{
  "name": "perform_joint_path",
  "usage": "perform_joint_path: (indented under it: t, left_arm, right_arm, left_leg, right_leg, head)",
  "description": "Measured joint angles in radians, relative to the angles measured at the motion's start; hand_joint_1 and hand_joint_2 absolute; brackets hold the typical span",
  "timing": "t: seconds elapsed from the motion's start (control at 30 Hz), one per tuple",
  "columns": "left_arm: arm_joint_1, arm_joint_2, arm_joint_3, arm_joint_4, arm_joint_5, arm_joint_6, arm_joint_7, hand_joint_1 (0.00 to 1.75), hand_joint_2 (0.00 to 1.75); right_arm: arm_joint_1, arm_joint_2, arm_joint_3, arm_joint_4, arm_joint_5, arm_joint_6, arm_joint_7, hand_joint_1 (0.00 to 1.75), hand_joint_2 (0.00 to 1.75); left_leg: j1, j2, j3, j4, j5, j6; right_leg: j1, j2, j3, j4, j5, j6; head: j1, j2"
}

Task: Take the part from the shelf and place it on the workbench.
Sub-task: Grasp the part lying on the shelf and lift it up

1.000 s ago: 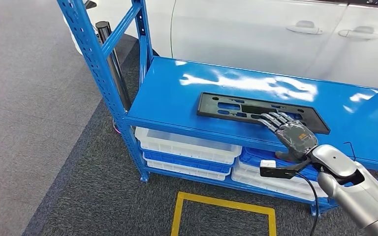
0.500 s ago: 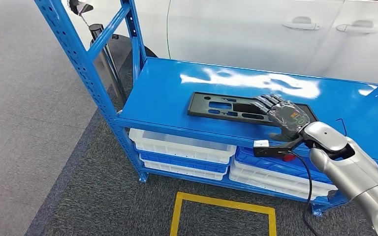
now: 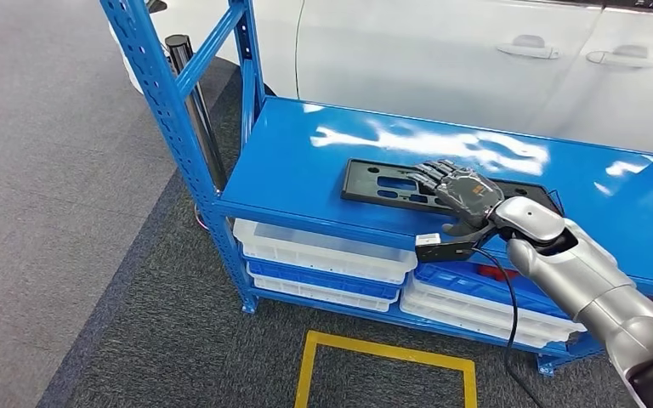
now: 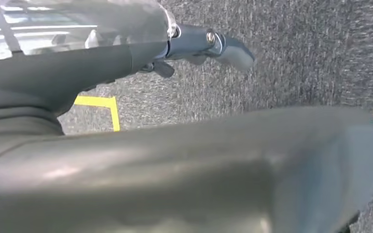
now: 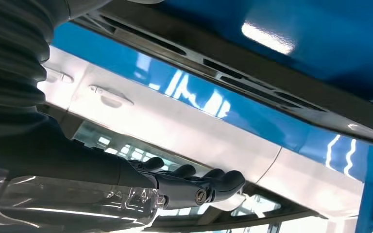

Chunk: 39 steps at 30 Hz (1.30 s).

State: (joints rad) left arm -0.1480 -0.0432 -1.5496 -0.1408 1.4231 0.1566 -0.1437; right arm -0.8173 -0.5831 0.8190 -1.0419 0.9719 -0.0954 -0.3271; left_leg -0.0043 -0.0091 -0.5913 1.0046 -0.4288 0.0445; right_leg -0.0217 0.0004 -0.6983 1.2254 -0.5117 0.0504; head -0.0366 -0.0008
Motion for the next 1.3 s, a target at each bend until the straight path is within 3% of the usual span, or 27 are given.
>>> perform_joint_path:
  t: [0.03, 0.1, 0.17, 0.27, 0.33, 0.4, 0.43, 0.47, 0.5, 0.53, 0.6, 0.63, 0.77, 0.83, 0.9, 0.93, 0.97, 1.0, 1.07, 1.13, 1.23, 1.3]
  left_arm:
    - [0.001, -0.001, 0.000, 0.000, 0.000, 0.000, -0.001, 0.00, 0.00]
    - [0.001, -0.002, 0.000, 0.000, 0.000, 0.000, -0.003, 0.00, 0.00]
    - [0.001, -0.002, 0.000, 0.000, 0.000, 0.000, -0.004, 0.00, 0.00]
    - [0.000, -0.003, 0.000, 0.000, 0.000, 0.000, -0.004, 0.00, 0.00]
    - [-0.001, -0.003, 0.000, 0.000, 0.000, 0.001, -0.005, 0.00, 0.00]
    - [0.000, -0.003, 0.000, 0.000, 0.000, 0.002, -0.005, 0.00, 0.00]
    - [0.001, -0.003, 0.000, 0.000, 0.000, 0.002, -0.005, 0.00, 0.00]
    - [0.001, -0.003, 0.000, 0.000, 0.000, 0.002, -0.005, 0.00, 0.00]
    - [0.001, -0.003, 0.000, 0.000, 0.000, 0.002, -0.005, 0.00, 0.00]
    - [0.001, -0.003, 0.000, 0.000, 0.000, 0.002, -0.005, 0.00, 0.00]
    - [0.000, -0.003, 0.000, 0.000, 0.000, 0.002, -0.005, 0.00, 0.00]
    - [-0.001, -0.003, 0.000, 0.000, 0.000, 0.002, -0.005, 0.00, 0.00]
    - [0.000, -0.003, 0.000, 0.000, 0.000, 0.004, -0.008, 0.00, 0.00]
    - [-0.002, -0.004, 0.000, 0.000, 0.000, 0.006, -0.010, 0.00, 0.00]
    - [-0.002, -0.005, 0.000, 0.000, 0.000, 0.006, -0.013, 0.00, 0.00]
    - [-0.001, -0.006, 0.000, 0.000, 0.000, 0.007, -0.013, 0.00, 0.00]
    - [-0.001, -0.006, 0.000, 0.000, 0.000, 0.007, -0.014, 0.00, 0.00]
    - [-0.001, -0.006, 0.000, 0.000, 0.001, 0.007, -0.014, 0.00, 0.00]
    - [-0.001, -0.008, 0.000, 0.000, 0.001, 0.008, -0.015, 0.00, 0.00]
    - [-0.001, -0.009, 0.000, 0.000, 0.002, 0.008, -0.016, 0.00, 0.00]
    - [-0.001, -0.010, 0.000, 0.000, 0.002, 0.008, -0.016, 0.00, 0.00]
    - [-0.001, -0.010, 0.000, 0.000, 0.002, 0.008, -0.016, 0.00, 0.00]
  right_arm:
    - [0.000, 0.001, 0.006, 0.004, -0.002, -0.012, 0.002, 0.00, 1.75]
    - [0.002, 0.003, 0.016, 0.011, -0.005, -0.031, 0.009, 0.00, 1.75]
    - [0.009, 0.005, 0.027, 0.017, -0.005, -0.039, 0.014, 0.00, 1.75]
    - [0.016, 0.012, 0.042, 0.028, -0.004, -0.043, 0.019, 0.00, 1.75]
    - [0.015, 0.021, 0.049, 0.039, -0.004, -0.048, 0.023, 0.00, 1.75]
    - [0.016, 0.034, 0.055, 0.057, -0.003, -0.054, 0.029, 0.00, 1.75]
    - [0.017, 0.040, 0.059, 0.067, -0.001, -0.057, 0.032, 0.00, 1.75]
    - [0.018, 0.046, 0.062, 0.076, 0.000, -0.060, 0.035, 0.00, 1.75]
    - [0.019, 0.050, 0.066, 0.085, 0.001, -0.063, 0.038, 0.00, 1.75]
    - [0.019, 0.054, 0.069, 0.092, 0.001, -0.065, 0.040, 0.00, 1.75]
    - [0.019, 0.058, 0.073, 0.104, 0.002, -0.067, 0.041, 0.00, 1.75]
    - [0.019, 0.060, 0.075, 0.110, 0.003, -0.068, 0.041, 0.00, 1.75]
    - [0.014, 0.067, 0.077, 0.136, 0.012, -0.072, 0.036, 0.00, 1.75]
    - [0.005, 0.075, 0.079, 0.154, 0.015, -0.071, 0.030, 0.00, 1.75]
    - [-0.003, 0.084, 0.084, 0.175, 0.016, -0.068, 0.025, 0.00, 1.75]
    - [-0.004, 0.089, 0.087, 0.184, 0.016, -0.068, 0.023, 0.00, 1.75]
    - [-0.005, 0.095, 0.090, 0.193, 0.016, -0.069, 0.020, 0.00, 1.75]
    - [-0.007, 0.100, 0.094, 0.202, 0.016, -0.072, 0.018, 0.00, 1.75]
    - [-0.016, 0.110, 0.099, 0.218, 0.016, -0.084, 0.016, 0.00, 1.75]
    - [-0.024, 0.121, 0.104, 0.234, 0.016, -0.097, 0.017, 0.00, 1.75]
    - [-0.034, 0.137, 0.111, 0.253, 0.018, -0.105, 0.021, 0.00, 1.75]
    - [-0.048, 0.148, 0.114, 0.265, 0.020, -0.101, 0.022, 0.00, 1.75]
  left_leg:
    - [0.000, -0.001, 0.000, 0.003, -0.002, -0.002]
    - [-0.003, -0.002, -0.002, 0.009, -0.007, -0.010]
    - [-0.005, -0.002, -0.004, 0.011, -0.009, -0.018]
    - [-0.003, 0.000, -0.011, 0.030, -0.025, -0.034]
    - [-0.001, 0.001, -0.051, 0.120, -0.075, -0.044]
    - [0.004, 0.002, -0.115, 0.251, -0.129, -0.051]
    - [0.006, 0.002, -0.135, 0.289, -0.135, -0.053]
    - [0.007, 0.002, -0.138, 0.290, -0.123, -0.054]
    - [0.009, 0.002, -0.121, 0.251, -0.094, -0.053]
    - [0.009, 0.002, -0.088, 0.183, -0.057, -0.051]
    - [0.008, 0.002, -0.026, 0.058, -0.013, -0.043]
    - [0.007, 0.001, -0.011, 0.026, -0.007, -0.038]
    - [0.004, 0.001, -0.005, 0.005, 0.000, -0.015]
    - [0.006, 0.002, -0.003, -0.002, 0.005, -0.005]
    - [0.005, 0.002, -0.005, -0.002, 0.006, -0.002]
    - [0.004, 0.002, -0.006, -0.001, 0.006, -0.001]
    - [0.004, 0.002, -0.006, 0.000, 0.006, -0.001]
    - [0.004, 0.002, -0.006, 0.001, 0.005, -0.002]
    - [0.003, 0.001, -0.006, 0.006, 0.002, -0.006]
    - [0.001, 0.001, -0.009, 0.012, -0.001, -0.015]
    - [0.000, 0.001, -0.011, 0.011, -0.002, -0.030]
    - [0.001, 0.002, -0.022, 0.041, -0.025, -0.041]
  right_leg:
    - [0.000, 0.000, 0.032, -0.072, 0.036, -0.002]
    - [0.004, 0.000, 0.084, -0.185, 0.076, -0.010]
    - [0.011, 0.001, 0.095, -0.211, 0.076, -0.020]
    - [0.006, 0.002, 0.097, -0.218, 0.080, -0.039]
    - [0.003, 0.000, 0.100, -0.221, 0.081, -0.049]
    - [0.004, 0.000, 0.101, -0.221, 0.081, -0.052]
    - [0.005, 0.000, 0.101, -0.220, 0.081, -0.053]
    - [0.005, 0.000, 0.101, -0.220, 0.080, -0.052]
    - [0.005, 0.000, 0.103, -0.219, 0.080, -0.051]
    - [0.005, 0.000, 0.104, -0.219, 0.078, -0.050]
    - [0.008, 0.001, 0.105, -0.216, 0.076, -0.042]
    - [0.010, 0.001, 0.105, -0.216, 0.075, -0.037]
    - [0.005, 0.000, 0.100, -0.207, 0.067, -0.012]
    - [0.003, 0.000, 0.065, -0.129, 0.018, -0.005]
    - [0.002, 0.000, 0.002, 0.008, -0.044, 0.001]
    - [0.002, 0.000, -0.021, 0.055, -0.056, 0.003]
    - [0.001, 0.000, -0.028, 0.068, -0.050, 0.004]
    - [0.000, 0.000, -0.014, 0.038, -0.025, 0.003]
    - [0.000, -0.001, 0.052, -0.098, 0.042, -0.001]
    - [0.004, 0.000, 0.097, -0.195, 0.072, -0.011]
    - [0.008, 0.001, 0.102, -0.213, 0.073, -0.029]
    - [0.003, 0.001, 0.106, -0.219, 0.077, -0.042]
  head:
    - [0.000, 0.000]
    - [0.000, 0.000]
    - [0.000, 0.000]
    - [0.000, 0.000]
    - [0.000, 0.000]
    - [0.000, 0.000]
    - [0.000, 0.000]
    - [0.000, 0.000]
    - [0.000, 0.000]
    - [0.000, 0.000]
    - [0.000, 0.000]
    - [0.000, 0.000]
    - [0.000, 0.000]
    - [0.000, 0.000]
    - [0.000, 0.000]
    - [0.000, 0.000]
    - [0.000, 0.000]
    - [0.000, 0.000]
    - [0.000, 0.000]
    - [0.000, 0.000]
    - [0.000, 0.000]
    - [0.000, 0.000]
